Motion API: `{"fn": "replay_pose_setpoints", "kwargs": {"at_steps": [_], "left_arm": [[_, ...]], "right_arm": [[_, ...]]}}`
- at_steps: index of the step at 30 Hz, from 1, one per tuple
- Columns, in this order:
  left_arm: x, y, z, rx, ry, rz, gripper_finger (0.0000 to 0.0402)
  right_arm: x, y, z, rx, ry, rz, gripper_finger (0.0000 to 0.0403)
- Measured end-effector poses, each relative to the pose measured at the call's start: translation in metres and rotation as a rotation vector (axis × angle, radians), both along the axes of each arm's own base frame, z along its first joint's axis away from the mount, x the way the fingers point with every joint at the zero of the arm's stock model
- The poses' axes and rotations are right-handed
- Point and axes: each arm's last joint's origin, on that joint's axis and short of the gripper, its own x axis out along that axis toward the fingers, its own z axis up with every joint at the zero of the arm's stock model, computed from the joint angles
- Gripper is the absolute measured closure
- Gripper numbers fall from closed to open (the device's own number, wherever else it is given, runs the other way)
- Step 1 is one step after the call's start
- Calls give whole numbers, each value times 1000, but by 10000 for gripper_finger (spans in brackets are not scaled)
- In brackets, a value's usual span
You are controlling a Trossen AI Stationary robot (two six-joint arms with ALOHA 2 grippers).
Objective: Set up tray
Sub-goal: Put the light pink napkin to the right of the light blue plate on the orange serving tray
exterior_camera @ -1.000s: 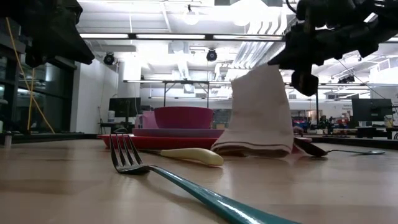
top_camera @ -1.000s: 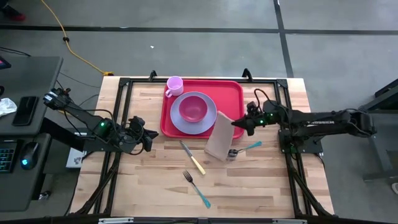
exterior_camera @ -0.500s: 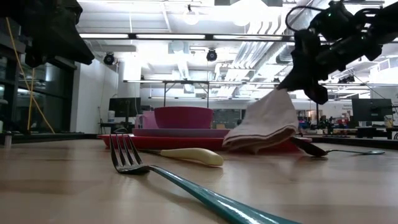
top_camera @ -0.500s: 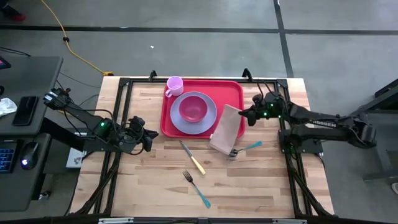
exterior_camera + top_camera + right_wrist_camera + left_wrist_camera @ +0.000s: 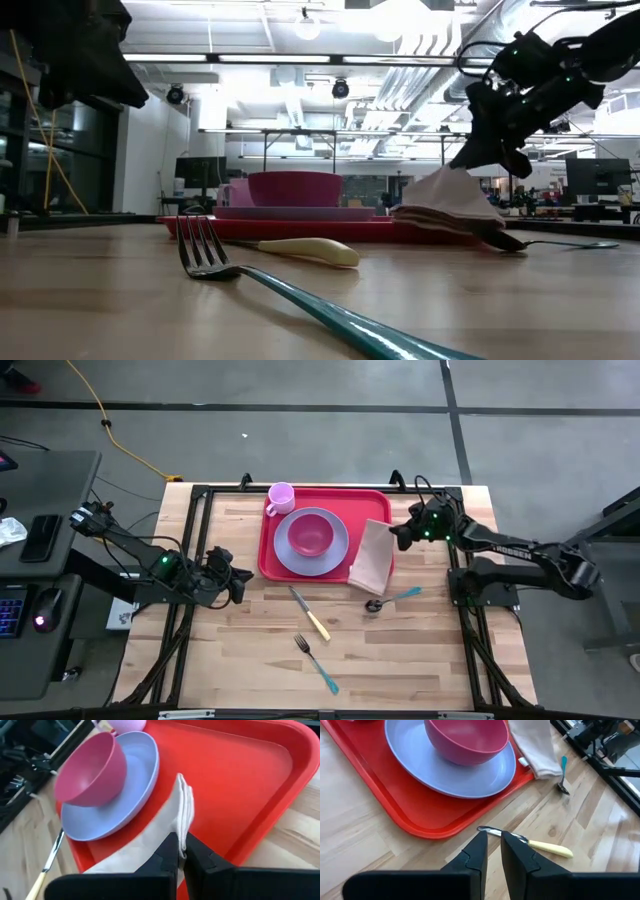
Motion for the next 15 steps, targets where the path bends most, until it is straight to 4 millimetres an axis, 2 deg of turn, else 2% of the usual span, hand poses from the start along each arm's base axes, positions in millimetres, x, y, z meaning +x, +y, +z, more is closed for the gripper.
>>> {"fn": "replay_pose_setpoints", "kwargs": {"at_steps": [8,15], "left_arm": [[-5,3,-5,32,74,-7,316],[-7,3,-7,18,122,-36,316]], "right_arm": [[8,-17,-10,-6,-20,-9,403],[13,-29,-27,18,3,-10,403]]}}
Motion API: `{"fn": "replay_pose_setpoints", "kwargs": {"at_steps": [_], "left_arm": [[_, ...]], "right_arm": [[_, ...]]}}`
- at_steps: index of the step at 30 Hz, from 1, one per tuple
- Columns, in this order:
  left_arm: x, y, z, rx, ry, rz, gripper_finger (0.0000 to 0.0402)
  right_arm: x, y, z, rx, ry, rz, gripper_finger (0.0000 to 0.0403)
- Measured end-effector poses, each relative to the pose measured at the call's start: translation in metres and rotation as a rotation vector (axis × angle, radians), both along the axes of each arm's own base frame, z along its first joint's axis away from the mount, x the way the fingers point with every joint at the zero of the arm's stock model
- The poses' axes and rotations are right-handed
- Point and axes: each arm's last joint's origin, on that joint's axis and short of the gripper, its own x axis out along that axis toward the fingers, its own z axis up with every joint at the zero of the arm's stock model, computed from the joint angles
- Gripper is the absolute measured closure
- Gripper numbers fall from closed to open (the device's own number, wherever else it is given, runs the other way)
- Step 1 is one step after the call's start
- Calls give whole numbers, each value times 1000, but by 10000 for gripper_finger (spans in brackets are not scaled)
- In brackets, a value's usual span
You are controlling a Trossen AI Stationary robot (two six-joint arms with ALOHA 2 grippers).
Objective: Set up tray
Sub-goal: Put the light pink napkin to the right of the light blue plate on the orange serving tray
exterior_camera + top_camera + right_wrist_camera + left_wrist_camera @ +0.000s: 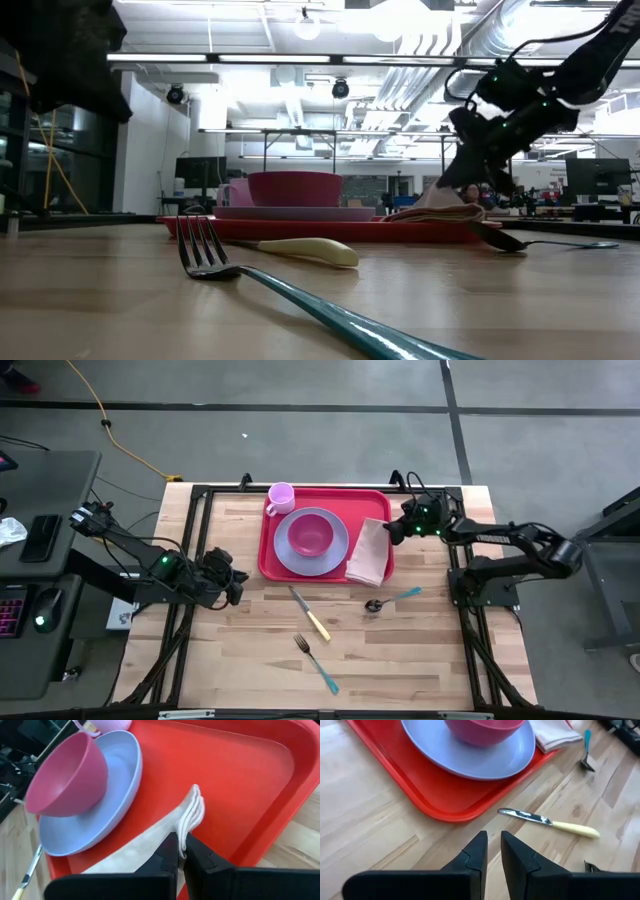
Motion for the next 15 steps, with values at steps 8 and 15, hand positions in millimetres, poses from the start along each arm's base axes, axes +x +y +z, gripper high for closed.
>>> {"fn": "replay_pose_setpoints", "kwargs": {"at_steps": [8,15], "left_arm": [[-3,2,-2,20,37,-2,316],[-4,2,-3,30,52,-4,316]], "right_arm": [[18,-28,5,-26,56,45,403],[42,-55,8,-26,182,124,403]]}}
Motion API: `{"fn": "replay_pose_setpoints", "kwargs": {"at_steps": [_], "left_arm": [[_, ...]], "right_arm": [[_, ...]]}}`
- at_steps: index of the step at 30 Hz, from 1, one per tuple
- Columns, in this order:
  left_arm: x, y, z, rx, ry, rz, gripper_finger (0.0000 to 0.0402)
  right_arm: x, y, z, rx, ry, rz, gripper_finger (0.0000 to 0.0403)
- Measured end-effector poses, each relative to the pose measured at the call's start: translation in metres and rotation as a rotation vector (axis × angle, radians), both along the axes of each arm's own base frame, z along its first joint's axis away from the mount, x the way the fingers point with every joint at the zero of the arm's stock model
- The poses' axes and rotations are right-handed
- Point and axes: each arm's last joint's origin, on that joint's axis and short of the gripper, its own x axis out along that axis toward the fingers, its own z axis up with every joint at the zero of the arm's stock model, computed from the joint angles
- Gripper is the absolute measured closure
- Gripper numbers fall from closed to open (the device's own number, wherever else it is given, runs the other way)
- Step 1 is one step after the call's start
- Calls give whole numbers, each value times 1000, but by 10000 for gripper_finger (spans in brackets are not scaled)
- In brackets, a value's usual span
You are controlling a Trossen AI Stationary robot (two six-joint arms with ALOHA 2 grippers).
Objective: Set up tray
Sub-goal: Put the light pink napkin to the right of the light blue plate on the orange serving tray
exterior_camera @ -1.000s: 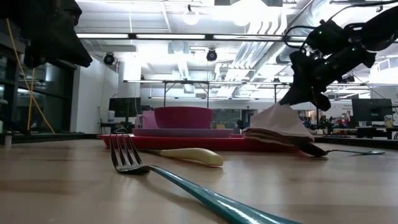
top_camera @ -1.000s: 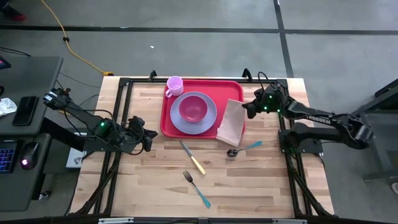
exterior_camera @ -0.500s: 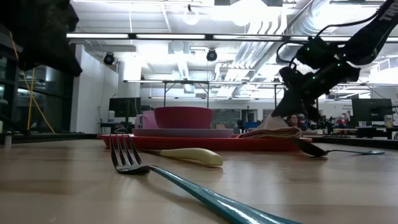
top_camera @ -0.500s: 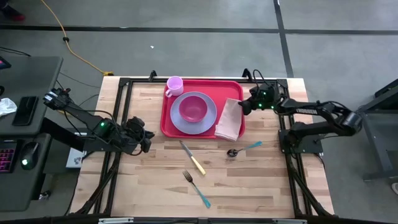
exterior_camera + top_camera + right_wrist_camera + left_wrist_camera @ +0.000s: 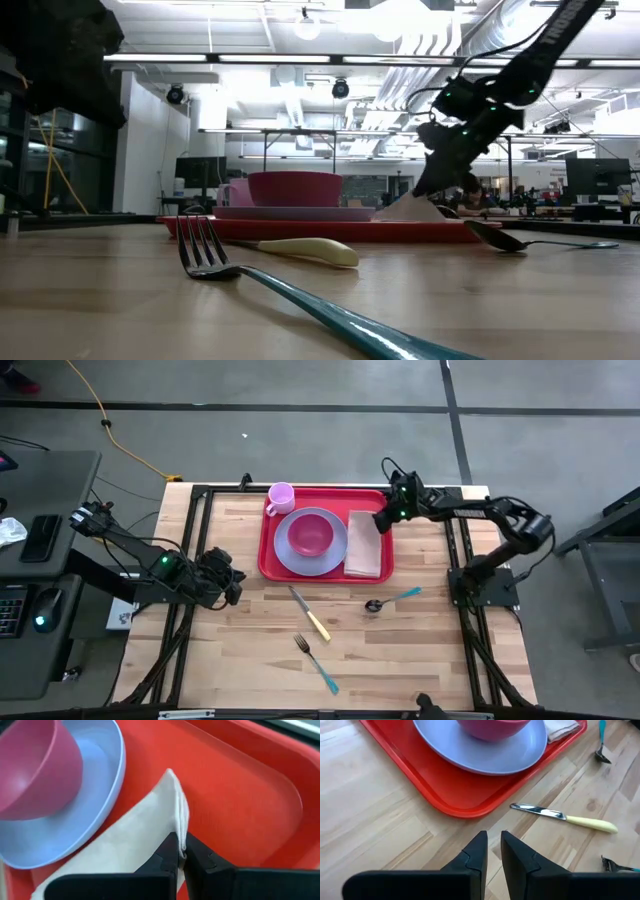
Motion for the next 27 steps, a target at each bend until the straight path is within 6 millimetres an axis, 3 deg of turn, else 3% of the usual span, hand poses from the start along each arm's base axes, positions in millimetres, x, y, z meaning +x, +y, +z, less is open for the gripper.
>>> {"fn": "replay_pose_setpoints", "kwargs": {"at_steps": [7,27], "left_arm": [[0,-1,-1,-18,28,-42,316],[0,0,0,62,19,-53,316]], "right_arm": [[15,-16,-1,-7,14,20,403],[4,-21,-11,4,89,21,402]]}}
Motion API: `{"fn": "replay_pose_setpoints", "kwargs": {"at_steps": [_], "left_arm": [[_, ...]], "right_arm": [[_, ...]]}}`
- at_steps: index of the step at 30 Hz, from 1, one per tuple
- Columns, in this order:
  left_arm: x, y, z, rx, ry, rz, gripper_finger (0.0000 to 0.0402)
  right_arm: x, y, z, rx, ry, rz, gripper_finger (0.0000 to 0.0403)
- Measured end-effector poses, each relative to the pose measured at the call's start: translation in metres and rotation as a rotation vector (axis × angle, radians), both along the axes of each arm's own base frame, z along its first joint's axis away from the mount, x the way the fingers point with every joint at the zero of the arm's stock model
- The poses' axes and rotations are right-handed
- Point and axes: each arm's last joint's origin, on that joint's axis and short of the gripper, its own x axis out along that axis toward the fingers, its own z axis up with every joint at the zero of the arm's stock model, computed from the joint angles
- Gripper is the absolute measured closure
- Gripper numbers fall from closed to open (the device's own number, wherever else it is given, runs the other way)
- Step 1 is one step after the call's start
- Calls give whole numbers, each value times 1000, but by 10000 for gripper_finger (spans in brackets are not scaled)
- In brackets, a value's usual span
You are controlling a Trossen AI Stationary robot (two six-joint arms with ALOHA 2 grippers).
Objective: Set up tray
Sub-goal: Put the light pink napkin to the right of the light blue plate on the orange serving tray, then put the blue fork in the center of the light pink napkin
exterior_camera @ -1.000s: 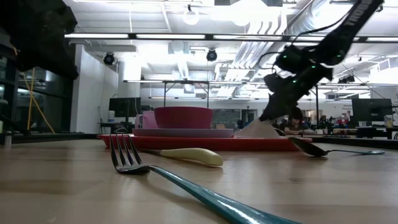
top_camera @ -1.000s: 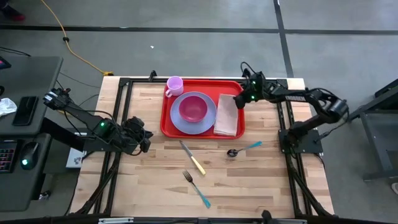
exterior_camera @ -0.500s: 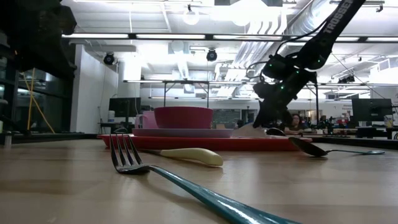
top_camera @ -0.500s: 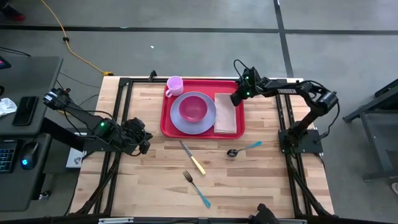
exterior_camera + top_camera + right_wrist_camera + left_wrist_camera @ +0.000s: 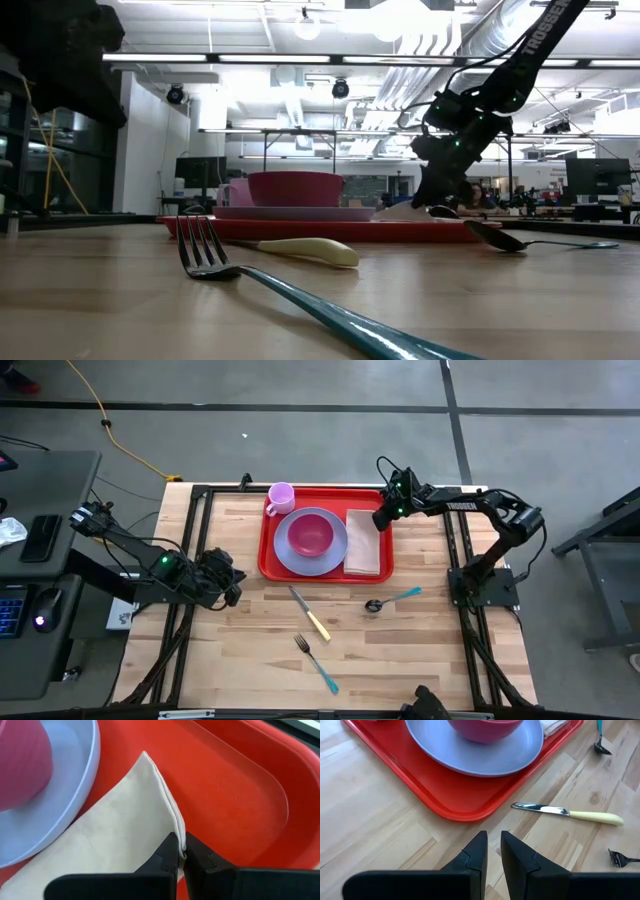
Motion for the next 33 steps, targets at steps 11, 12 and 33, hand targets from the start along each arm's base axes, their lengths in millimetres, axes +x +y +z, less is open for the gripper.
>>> {"fn": "replay_pose_setpoints", "kwargs": {"at_steps": [11,12,33], "left_arm": [[3,-1,2,71,-1,-73,316],[3,-1,2,71,-2,-72,316],[3,-2,3,72,-5,-77,316]], "right_arm": [[0,-4,2,-49,-15,12,397],[0,-4,3,-54,-20,12,392],[4,-13,16,-122,34,-31,262]]}}
